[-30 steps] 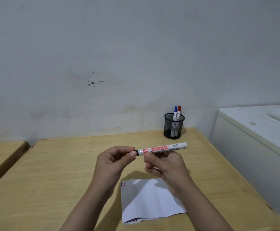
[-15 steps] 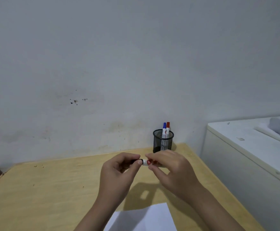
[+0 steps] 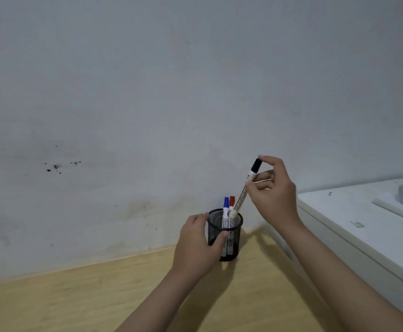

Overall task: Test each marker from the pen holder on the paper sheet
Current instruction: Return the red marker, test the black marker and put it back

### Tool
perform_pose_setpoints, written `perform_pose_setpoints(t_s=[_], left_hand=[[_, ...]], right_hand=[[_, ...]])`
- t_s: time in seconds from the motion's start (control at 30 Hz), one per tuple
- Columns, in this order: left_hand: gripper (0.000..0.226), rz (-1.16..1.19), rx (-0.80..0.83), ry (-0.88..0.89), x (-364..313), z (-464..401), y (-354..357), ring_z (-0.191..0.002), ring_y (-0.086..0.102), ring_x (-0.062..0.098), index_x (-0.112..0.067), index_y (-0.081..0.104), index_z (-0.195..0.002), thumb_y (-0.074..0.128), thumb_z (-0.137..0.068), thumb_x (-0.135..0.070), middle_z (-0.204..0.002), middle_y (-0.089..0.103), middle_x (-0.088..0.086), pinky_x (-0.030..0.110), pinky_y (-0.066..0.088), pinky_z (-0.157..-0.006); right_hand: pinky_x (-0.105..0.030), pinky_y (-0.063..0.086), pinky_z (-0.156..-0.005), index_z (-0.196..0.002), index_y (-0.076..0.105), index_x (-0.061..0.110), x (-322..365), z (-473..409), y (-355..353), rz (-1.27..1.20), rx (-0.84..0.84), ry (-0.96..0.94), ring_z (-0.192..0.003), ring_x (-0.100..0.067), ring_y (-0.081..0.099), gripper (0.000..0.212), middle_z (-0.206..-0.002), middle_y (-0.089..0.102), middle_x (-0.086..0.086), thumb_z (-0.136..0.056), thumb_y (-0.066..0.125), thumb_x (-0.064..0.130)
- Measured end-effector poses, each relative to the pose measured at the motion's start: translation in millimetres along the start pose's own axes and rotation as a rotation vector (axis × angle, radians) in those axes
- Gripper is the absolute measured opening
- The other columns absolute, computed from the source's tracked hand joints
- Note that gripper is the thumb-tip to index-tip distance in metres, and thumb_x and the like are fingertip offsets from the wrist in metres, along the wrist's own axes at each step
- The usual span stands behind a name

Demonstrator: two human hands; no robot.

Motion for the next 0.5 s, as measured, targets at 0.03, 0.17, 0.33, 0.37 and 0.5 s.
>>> perform_pose_setpoints(t_s=[0.03,0.17,0.33,0.37,0.5], left_hand=[[0.056,-0.027,0.011,0.0,3.1,-7.8,9.1,-0.124,0.046,0.017,-0.017,0.047,-0.131,0.06,-0.082,-0.039,-0.132,0.051,0.0,0.02,0.034,-0.095],[0.045,-0.129,0.011,-0.019,16.9,-25.8,31.1,-0.115,0.052,0.02,-0.016,0.057,-0.123,0.053,-0.087,-0.041,-0.126,0.057,0.002,0.029,0.045,-0.091],[0.046,-0.108,-0.052,-0.007,19.9,-25.8,33.7,-0.114,0.055,0.019,-0.013,0.061,-0.12,0.059,-0.084,-0.042,-0.122,0.061,0.001,0.026,0.044,-0.087],[0.047,-0.104,-0.051,-0.014,19.7,-25.2,32.7,-0.114,0.055,0.02,-0.013,0.062,-0.119,0.06,-0.083,-0.042,-0.122,0.061,0.002,0.027,0.044,-0.088],[0.043,-0.105,-0.028,-0.02,16.1,-22.6,30.0,-0.113,0.056,0.021,-0.013,0.063,-0.117,0.059,-0.084,-0.04,-0.122,0.063,0.002,0.028,0.045,-0.086]], right_hand=[[-0.006,0.044,-0.054,-0.113,0.054,0.022,-10.5,-2.8,7.2,0.032,0.033,0.014,-0.048,0.0,0.058,0.043,-0.065,0.062,0.001,-0.077,0.065,0.002],[-0.019,0.051,-0.058,-0.11,0.055,0.026,-52.1,-2.5,31.0,0.159,0.195,0.122,-0.053,-0.006,0.061,0.043,-0.063,0.065,-0.006,-0.073,0.066,0.005],[-0.036,0.056,-0.064,-0.109,0.058,0.02,-86.8,10.2,47.1,0.233,0.341,0.207,-0.067,-0.024,0.067,0.041,-0.066,0.068,-0.014,-0.073,0.067,0.003],[-0.035,0.056,-0.064,-0.109,0.059,0.019,-90.9,11.7,47.5,0.229,0.335,0.225,-0.068,-0.024,0.067,0.04,-0.066,0.068,-0.015,-0.073,0.067,0.004],[-0.029,0.054,-0.065,-0.119,0.057,0.022,-95.3,18.5,45.9,0.198,0.326,0.245,-0.074,-0.023,0.067,0.047,-0.072,0.067,-0.013,-0.075,0.067,0.006]])
Point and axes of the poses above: each hand's wrist, its own z-axis away from the middle knuckle, its own y-axis out of the palm, x = y × z, the point moved 5 cm from there along -z, towards the middle knuckle
